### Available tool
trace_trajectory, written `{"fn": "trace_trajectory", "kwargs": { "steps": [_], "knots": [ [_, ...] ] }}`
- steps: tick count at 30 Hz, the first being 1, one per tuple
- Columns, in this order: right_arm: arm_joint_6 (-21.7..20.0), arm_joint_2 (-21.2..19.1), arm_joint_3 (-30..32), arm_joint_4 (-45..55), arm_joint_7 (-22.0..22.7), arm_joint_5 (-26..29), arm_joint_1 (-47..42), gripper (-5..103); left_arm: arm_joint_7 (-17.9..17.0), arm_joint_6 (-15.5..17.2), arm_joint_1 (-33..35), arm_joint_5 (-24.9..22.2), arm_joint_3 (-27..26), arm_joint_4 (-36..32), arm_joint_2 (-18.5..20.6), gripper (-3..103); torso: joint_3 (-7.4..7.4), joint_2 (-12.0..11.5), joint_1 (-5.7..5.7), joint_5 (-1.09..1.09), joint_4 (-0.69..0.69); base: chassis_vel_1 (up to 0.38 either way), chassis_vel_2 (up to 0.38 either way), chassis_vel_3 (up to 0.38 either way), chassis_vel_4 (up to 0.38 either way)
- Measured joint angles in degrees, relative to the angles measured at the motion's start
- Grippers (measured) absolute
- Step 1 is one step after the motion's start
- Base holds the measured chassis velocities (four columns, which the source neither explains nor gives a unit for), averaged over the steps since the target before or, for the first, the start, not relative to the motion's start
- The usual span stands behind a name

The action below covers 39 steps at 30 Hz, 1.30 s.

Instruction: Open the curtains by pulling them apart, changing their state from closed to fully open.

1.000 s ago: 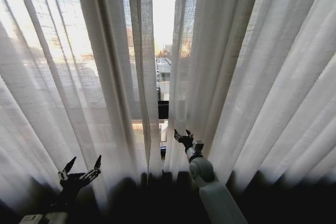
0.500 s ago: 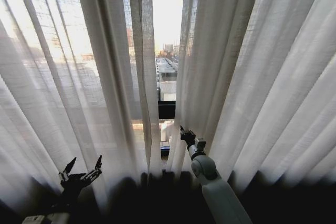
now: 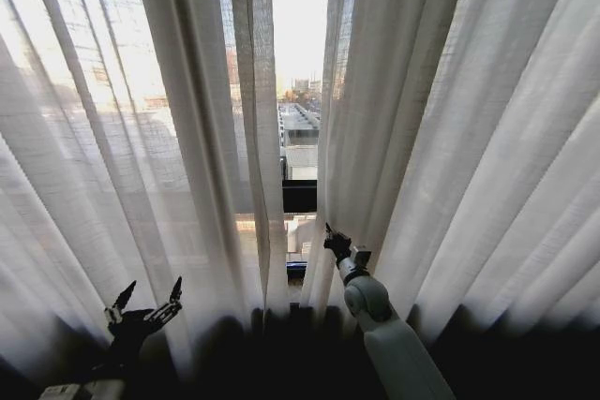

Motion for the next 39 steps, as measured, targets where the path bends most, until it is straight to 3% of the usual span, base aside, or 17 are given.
{"fn": "trace_trajectory", "kwargs": {
  "steps": [16,39],
  "knots": [
    [-0.07,0.26,0.63,0.18,0.22,0.42,0.28,0,0.02,-0.48,0.77,0.00,-0.24,-0.52,-0.38,100,0.00,0.00,0.00,0.00,0.00,-0.105,-0.150,0.109,0.150],
    [0.34,0.39,2.73,0.33,0.18,0.97,-0.22,0,0.20,-1.29,1.45,1.10,0.24,-1.47,-1.87,100,0.00,0.00,0.00,0.00,0.00,-0.339,-0.345,0.325,0.348]
  ]
}}
